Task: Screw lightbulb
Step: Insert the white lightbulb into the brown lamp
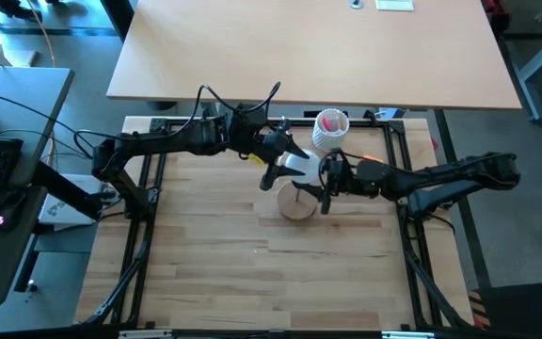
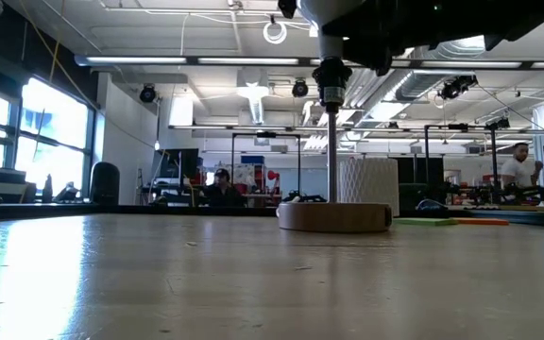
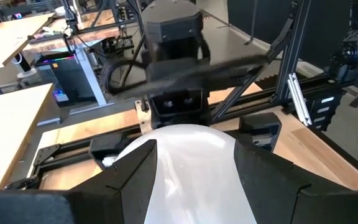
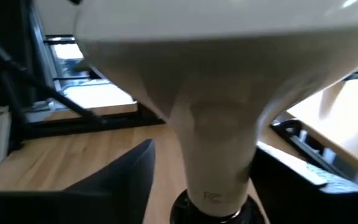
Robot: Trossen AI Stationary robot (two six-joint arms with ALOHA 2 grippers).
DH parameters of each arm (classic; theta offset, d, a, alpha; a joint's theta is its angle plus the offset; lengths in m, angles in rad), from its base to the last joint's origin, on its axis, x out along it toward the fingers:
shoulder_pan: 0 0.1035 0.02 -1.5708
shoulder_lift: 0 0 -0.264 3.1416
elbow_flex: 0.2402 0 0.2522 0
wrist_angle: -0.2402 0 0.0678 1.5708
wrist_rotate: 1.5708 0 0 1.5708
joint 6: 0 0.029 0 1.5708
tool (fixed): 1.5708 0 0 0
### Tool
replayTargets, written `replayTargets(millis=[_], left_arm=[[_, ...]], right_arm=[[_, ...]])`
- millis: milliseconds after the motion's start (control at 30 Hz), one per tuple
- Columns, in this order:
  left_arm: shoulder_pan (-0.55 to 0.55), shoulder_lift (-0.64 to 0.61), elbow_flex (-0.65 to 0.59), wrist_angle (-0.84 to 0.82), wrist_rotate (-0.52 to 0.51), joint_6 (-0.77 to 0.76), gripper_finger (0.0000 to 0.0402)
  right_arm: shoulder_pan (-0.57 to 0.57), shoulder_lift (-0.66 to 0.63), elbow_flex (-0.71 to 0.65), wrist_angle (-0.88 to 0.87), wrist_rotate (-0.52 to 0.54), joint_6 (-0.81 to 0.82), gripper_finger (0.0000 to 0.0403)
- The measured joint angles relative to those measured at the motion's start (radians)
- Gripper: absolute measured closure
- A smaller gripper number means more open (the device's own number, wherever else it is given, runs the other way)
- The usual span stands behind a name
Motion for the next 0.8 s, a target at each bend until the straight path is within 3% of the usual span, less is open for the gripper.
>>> replayTargets(millis=[200, 400, 800], left_arm=[[0.0, 0.0, 0.0, 0.001, -0.002, 0.0, 0.0193], [0.0, 0.001, -0.001, 0.007, -0.002, 0.0, 0.0193], [-0.001, 0.001, -0.002, 0.014, 0.001, 0.0, 0.0193]], right_arm=[[-0.055, 0.005, 0.0, 0.014, -0.132, -0.024, 0.0141], [-0.101, 0.005, 0.0, 0.032, -0.223, -0.004, 0.0166], [-0.242, 0.055, 0.002, 0.101, -0.574, 0.025, 0.0198]])
